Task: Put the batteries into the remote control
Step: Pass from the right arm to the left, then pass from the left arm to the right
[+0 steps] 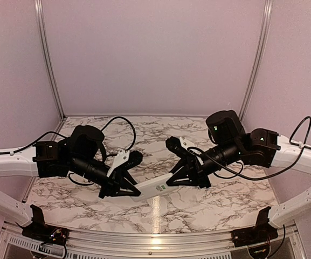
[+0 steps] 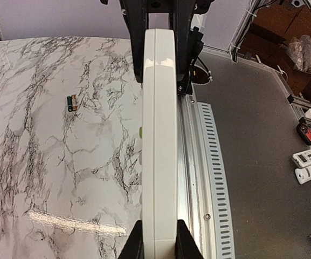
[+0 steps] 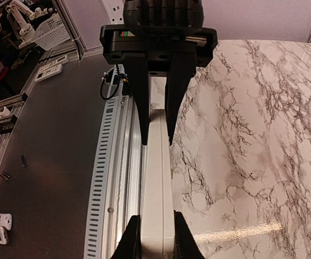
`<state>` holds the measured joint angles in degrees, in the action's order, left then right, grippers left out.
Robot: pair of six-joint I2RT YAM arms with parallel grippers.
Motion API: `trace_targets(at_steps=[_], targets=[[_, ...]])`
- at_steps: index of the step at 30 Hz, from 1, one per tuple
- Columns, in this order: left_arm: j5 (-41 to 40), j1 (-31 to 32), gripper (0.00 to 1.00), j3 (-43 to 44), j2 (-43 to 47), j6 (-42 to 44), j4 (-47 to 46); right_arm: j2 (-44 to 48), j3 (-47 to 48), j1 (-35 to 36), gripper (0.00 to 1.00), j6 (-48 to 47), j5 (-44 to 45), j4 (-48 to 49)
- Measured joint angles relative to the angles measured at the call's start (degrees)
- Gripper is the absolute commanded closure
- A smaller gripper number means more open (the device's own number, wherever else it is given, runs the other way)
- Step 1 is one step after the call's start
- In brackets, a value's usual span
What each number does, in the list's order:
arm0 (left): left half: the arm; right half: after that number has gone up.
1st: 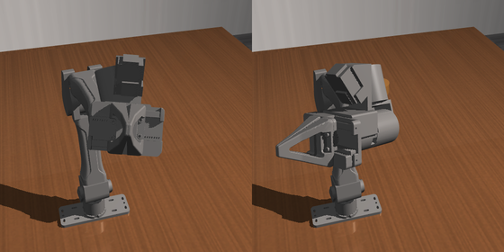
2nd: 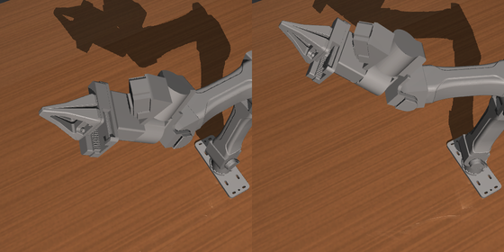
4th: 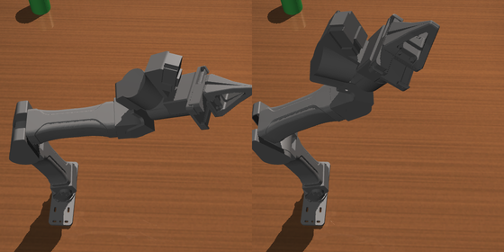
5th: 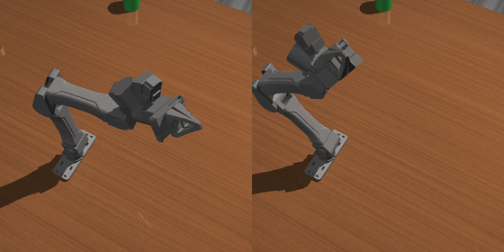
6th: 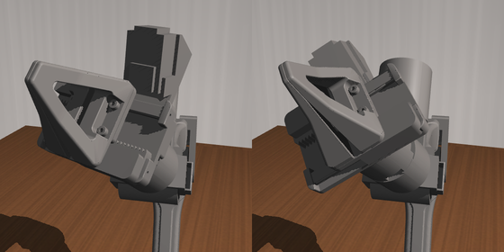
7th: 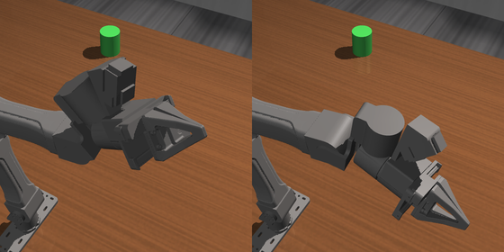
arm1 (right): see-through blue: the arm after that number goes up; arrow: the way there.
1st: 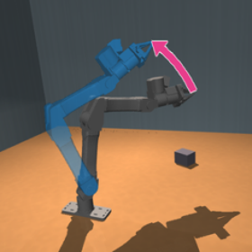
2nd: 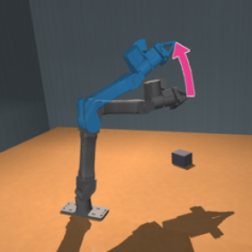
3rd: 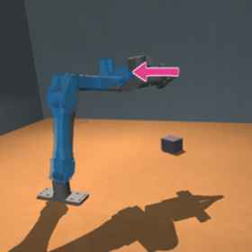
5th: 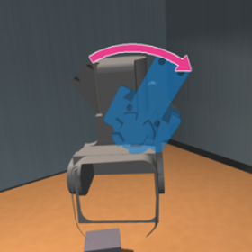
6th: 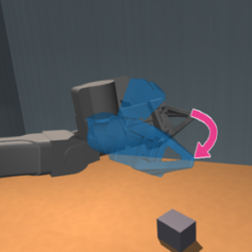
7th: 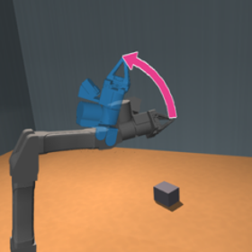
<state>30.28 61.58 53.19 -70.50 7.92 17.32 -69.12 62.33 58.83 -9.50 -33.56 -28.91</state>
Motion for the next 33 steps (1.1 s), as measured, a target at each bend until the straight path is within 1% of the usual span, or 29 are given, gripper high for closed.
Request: trace_targets(at_steps=[1,2,3,5,6,7,8,9,14,18,23,27,30,33], targets=[[0.2,0.0,0.97,0.0,0.0,0.0,0.0,0.0,0.0,0.0,0.97,0.2,-0.1,-0.1],[0.3,0.0,0.99,0.0,0.0,-0.3,0.0,0.0,0.2,0.0,0.88,0.2,-0.2,-0.4],[0.5,0.0,1.0,0.0,0.0,-0.7,-0.1,0.0,0.2,0.0,0.79,0.4,-0.3,-0.5],[1.2,0.0,1.0,-0.6,0.2,-1.9,-1.3,0.0,0.4,0.0,0.57,0.9,-0.1,-0.6],[1.6,0.0,1.0,-1.0,0.2,-3.0,-2.2,0.0,0.4,-0.1,0.41,1.1,0.2,-0.3],[1.9,0.0,1.0,-1.4,0.3,-4.0,-2.7,0.1,0.4,-0.1,0.18,1.5,0.4,-0.1],[2.2,0.0,1.0,-1.8,0.4,-5.2,-3.3,0.3,0.4,-0.2,0.07,1.6,0.7,0.5],[2.4,0.0,1.0,-2.1,0.5,-6.3,-3.8,0.5,0.4,-0.2,0.02,2.2,0.9,0.9],[4.2,-0.9,1.0,-2.4,0.6,-10.7,-7.7,2.9,-0.4,-1.8,0.01,5.2,1.0,6.1],[5.3,-2.4,1.0,-2.7,1.5,-13.6,-12.0,6.8,-4.1,-6.6,0.01,10.9,0.9,13.0],[7.3,-6.2,1.0,-3.9,2.1,-18.4,-20.9,10.2,-8.9,-11.1,0.01,17.8,2.1,21.6],[8.9,-8.9,1.0,-4.0,1.3,-22.2,-26.6,9.9,-11.1,-12.0,0.01,22.0,2.1,27.0],[10.1,-9.6,1.0,-4.0,-0.6,-24.8,-29.9,9.2,-12.8,-12.1,0.01,25.2,1.7,31.3],[11.1,-9.8,1.0,-4.0,-2.7,-27.4,-33.7,7.5,-14.3,-12.2,0.07,28.3,0.6,35.7]])
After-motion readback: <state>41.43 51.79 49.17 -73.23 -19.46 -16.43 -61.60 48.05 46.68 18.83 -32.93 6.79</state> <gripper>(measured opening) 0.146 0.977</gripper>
